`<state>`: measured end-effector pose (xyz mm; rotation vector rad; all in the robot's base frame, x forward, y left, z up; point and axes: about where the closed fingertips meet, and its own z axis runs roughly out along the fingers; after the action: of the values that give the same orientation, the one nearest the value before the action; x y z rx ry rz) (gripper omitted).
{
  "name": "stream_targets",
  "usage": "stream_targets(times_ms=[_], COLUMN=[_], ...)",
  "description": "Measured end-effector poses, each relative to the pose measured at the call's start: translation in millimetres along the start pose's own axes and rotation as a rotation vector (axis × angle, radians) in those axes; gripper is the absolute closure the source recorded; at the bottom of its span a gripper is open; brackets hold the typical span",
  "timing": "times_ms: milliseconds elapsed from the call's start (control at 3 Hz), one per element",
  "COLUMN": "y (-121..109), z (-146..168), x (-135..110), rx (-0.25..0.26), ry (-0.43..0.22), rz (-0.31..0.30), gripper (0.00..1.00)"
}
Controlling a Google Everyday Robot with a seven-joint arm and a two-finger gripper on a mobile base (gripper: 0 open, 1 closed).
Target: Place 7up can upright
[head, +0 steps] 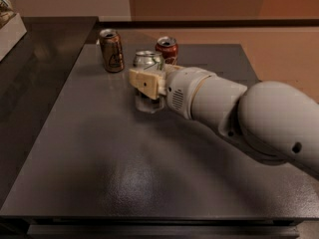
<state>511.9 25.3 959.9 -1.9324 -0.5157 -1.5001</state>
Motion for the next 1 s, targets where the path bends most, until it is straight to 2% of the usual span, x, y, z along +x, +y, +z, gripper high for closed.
stream_targets(times_ms=[333,1000], y=[2.9,5.2], z=[-1.5,-3.8], x=[-10.2,-27.9], rx=[0.015,0.045], ry=[0.065,0.146], rz=[-0.058,-0.123], gripper=[1.00,1.00])
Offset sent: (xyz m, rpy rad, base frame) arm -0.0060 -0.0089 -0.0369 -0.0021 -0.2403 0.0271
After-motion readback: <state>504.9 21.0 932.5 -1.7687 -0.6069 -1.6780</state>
